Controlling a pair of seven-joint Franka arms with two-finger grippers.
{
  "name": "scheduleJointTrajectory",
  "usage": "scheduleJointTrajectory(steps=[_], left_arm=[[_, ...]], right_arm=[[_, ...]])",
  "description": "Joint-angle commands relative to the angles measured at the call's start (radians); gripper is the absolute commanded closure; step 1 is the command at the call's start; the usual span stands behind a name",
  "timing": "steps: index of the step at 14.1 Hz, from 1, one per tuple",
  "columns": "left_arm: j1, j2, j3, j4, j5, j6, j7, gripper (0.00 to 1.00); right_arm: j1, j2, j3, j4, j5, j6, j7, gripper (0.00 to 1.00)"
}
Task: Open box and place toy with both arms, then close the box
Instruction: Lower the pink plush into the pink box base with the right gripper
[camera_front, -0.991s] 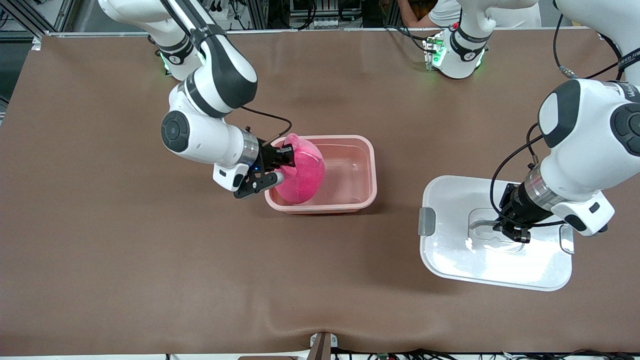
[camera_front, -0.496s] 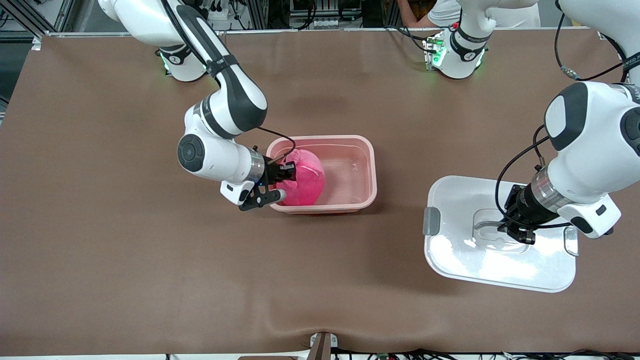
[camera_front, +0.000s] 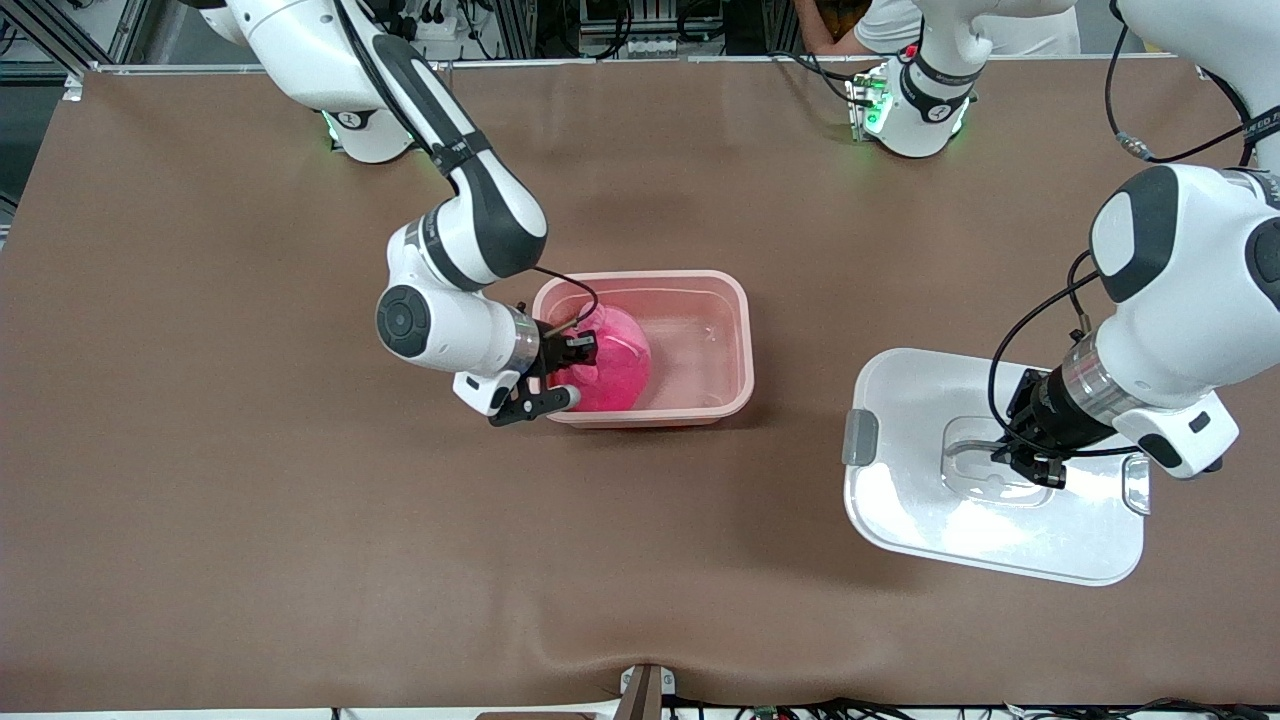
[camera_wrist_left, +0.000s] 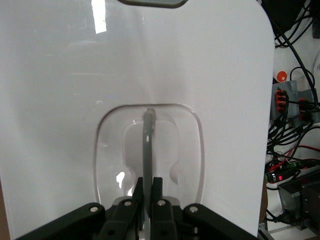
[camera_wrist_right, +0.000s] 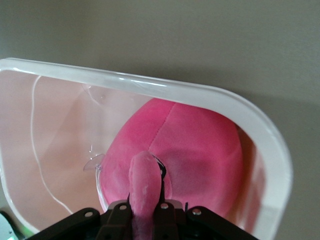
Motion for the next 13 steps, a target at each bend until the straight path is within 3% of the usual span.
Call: scheduleJointTrajectory(steps=[1,7,13], left_arm=[[0.014,-0.009,-0.011,-0.009,-0.017,0.01,0.031,1.0],[0.014,-0.007,-0.011,-0.01,-0.017,0.01,0.034,1.0],[0.025,-0.009,-0.011,-0.013,-0.017,0.01,0.051,1.0]], right_arm=[[0.069,0.049,-0.003,0.016,0.01,0.096,0.062,1.0],[0.183,0.131,-0.006,0.021,-0.003,0.308,0.077,1.0],[0.202,0.169,-0.006,0.022,-0.233,0.336,0.077,1.0]])
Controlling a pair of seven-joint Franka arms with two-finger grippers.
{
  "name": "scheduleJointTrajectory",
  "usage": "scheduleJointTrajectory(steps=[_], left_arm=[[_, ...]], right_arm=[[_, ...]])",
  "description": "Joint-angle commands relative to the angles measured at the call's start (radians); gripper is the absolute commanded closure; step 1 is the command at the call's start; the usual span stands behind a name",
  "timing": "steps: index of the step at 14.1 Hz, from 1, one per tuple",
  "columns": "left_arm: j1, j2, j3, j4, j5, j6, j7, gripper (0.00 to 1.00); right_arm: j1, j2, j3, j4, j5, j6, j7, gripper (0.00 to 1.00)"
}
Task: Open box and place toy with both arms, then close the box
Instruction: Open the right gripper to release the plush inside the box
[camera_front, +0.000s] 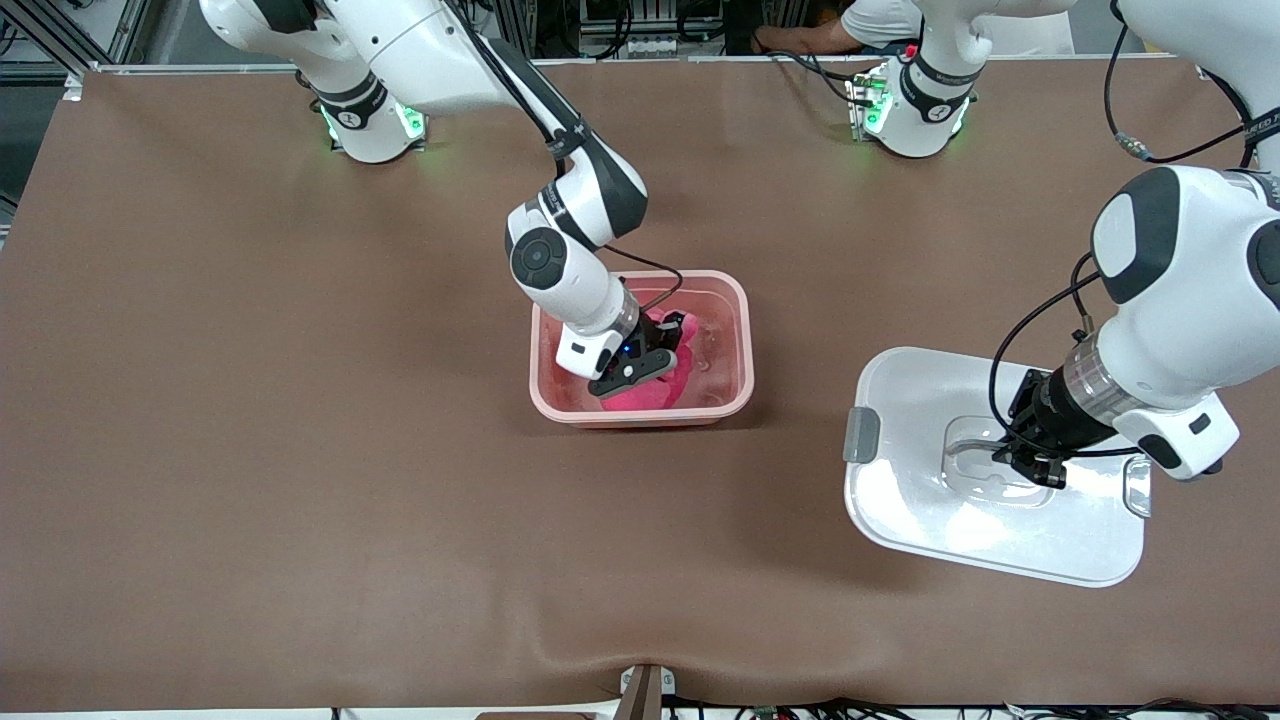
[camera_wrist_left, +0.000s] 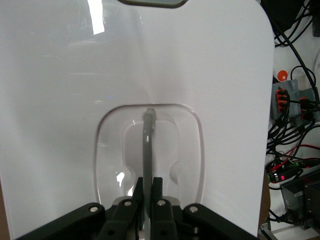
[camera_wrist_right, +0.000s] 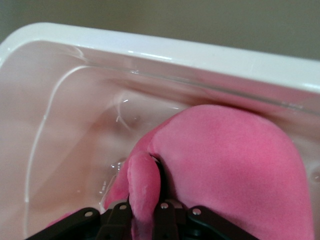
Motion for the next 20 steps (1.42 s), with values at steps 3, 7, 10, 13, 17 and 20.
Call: scheduleJointTrajectory(steps=[3,7,10,13,17,20], left_arm=[[0.016,-0.011,-0.009,-0.013,-0.017,0.01,0.027,1.0],[0.016,-0.011,-0.009,-0.013,-0.017,0.008,0.027,1.0],[0.016,-0.012,-0.009,-0.013,-0.017,0.008,0.027,1.0],[0.017,-0.012,-0.009,-0.013,-0.018,0.008,0.033,1.0],[0.016,-0.011,-0.009,-0.013,-0.018,0.008,0.034,1.0],[0.017,-0.011,-0.009,-0.013,-0.018,0.008,0.034,1.0]], right_arm=[[0.009,0.071,-0.009,0.031,-0.192,-0.011,0.007,1.0],[0.041,0.123,-0.011,0.112,-0.223,-0.011,0.007,1.0],[0.049,0.122,-0.011,0.117,-0.25,-0.011,0.007,0.18],[0.052,0.119,-0.011,0.117,-0.259,-0.013,0.005,0.0],[0.052,0.12,-0.009,0.117,-0.293,-0.013,0.007,0.0],[0.052,0.117,-0.011,0.146,-0.316,-0.015,0.001,0.0]])
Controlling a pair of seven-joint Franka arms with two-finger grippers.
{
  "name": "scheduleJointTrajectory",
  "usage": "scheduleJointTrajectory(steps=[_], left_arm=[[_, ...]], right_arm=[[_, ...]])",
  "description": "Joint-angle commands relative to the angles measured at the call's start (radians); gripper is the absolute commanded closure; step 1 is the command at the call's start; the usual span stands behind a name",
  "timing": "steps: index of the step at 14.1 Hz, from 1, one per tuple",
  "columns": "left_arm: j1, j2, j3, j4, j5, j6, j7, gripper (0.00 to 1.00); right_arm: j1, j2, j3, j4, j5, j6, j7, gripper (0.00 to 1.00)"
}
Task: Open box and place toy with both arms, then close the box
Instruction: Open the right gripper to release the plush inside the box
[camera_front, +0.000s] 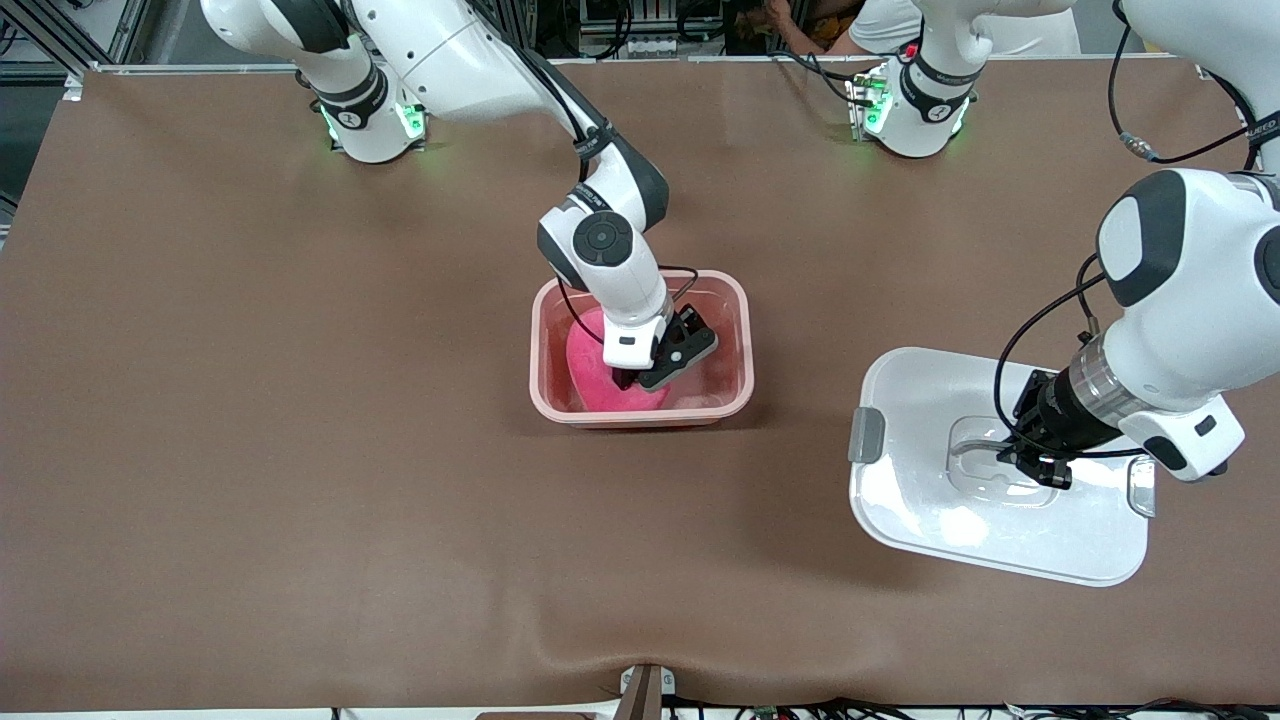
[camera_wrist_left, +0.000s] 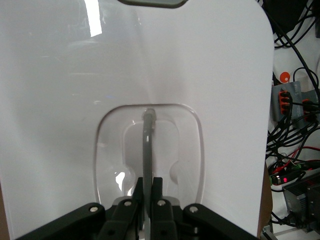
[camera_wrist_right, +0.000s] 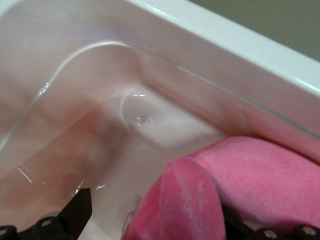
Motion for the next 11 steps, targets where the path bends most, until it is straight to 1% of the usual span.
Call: scheduleJointTrajectory(steps=[1,2,3,5,9,11], left_arm=[[0.012,-0.011,-0.008,-0.008,-0.017,0.008,0.028,1.0],[0.012,-0.011,-0.008,-0.008,-0.018,0.008,0.028,1.0],[0.012,-0.009,-0.008,-0.008,-0.018,0.008,0.028,1.0],[0.013,-0.009,-0.008,-0.008,-0.018,0.008,0.031,1.0],[0.015,-0.009,-0.008,-0.01,-0.018,0.006,0.052,1.0],[0.015,-0.011,-0.008,-0.008,-0.018,0.006,0.052,1.0]], right_arm=[[0.003,0.026,-0.011,0.06,-0.074,-0.007,0.001,0.0],[0.003,0.024,-0.01,0.079,-0.109,-0.009,0.001,0.0],[0.0,0.021,-0.01,0.104,-0.126,-0.015,-0.001,0.0],[0.0,0.015,-0.008,0.141,-0.125,-0.018,0.001,0.0],[0.0,-0.005,-0.002,0.15,-0.117,-0.018,-0.001,0.0],[0.0,-0.057,-0.002,0.14,-0.11,-0.026,0.004,0.0]])
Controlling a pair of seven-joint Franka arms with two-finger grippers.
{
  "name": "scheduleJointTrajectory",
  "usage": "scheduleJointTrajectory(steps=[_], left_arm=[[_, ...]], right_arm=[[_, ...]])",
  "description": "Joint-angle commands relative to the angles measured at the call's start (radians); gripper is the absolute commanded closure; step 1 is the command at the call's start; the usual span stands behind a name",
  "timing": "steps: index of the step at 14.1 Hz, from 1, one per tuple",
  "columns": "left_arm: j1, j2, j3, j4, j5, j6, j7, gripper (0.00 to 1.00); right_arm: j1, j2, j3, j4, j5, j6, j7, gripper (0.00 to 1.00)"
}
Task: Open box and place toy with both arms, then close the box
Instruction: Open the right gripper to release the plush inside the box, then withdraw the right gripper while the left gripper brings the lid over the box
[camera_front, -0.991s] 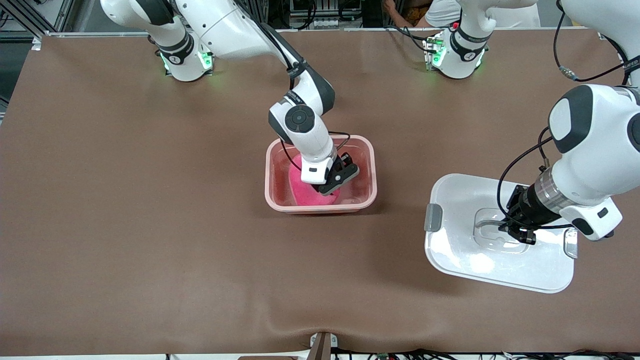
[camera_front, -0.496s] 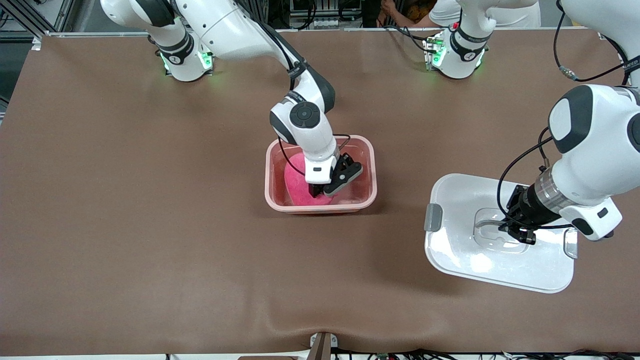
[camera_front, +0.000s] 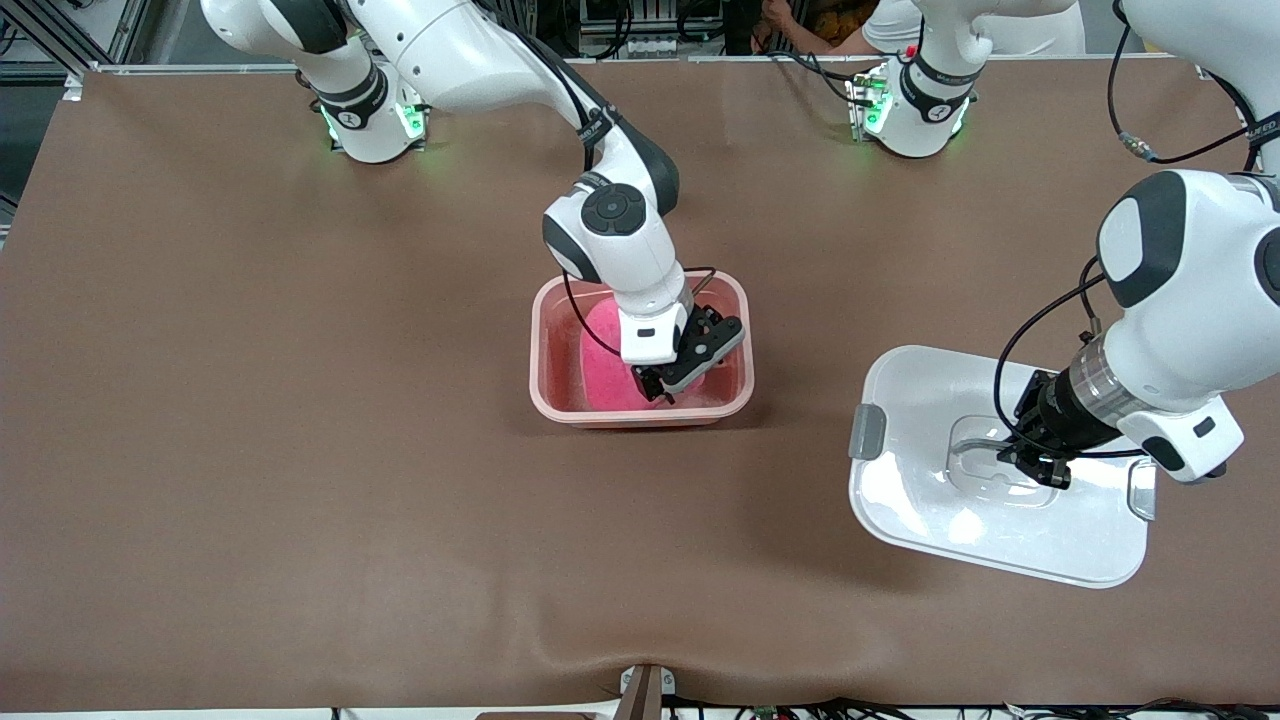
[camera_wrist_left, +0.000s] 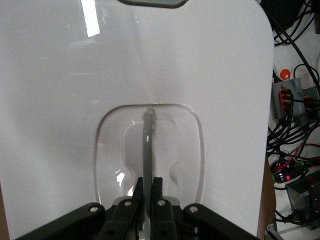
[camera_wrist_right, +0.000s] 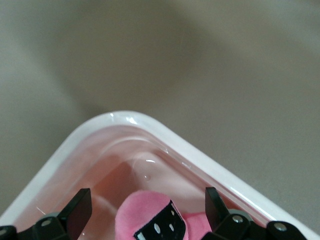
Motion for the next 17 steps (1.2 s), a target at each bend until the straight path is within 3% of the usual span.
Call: scheduleJointTrajectory(steps=[1,11,15,17], left_arm=[[0.013,-0.011,-0.008,-0.006,-0.018,0.006,0.024,1.0],[0.007,-0.019,-0.011,-0.002,-0.021,0.006,0.037,1.0],[-0.003,-0.02,-0.011,-0.001,-0.026,0.006,0.024,1.0],[-0.003,-0.02,-0.014,0.001,-0.082,0.006,0.004,1.0]], right_arm=[[-0.007,-0.077,0.002,-0.012,-0.009,-0.052,0.009,0.0],[-0.346,-0.363,-0.001,-0.037,-0.009,-0.586,-0.052,0.0],[-0.469,-0.456,-0.001,-0.109,-0.007,-0.667,-0.05,0.0],[-0.538,-0.476,-0.001,-0.109,-0.006,-0.738,-0.055,0.0]])
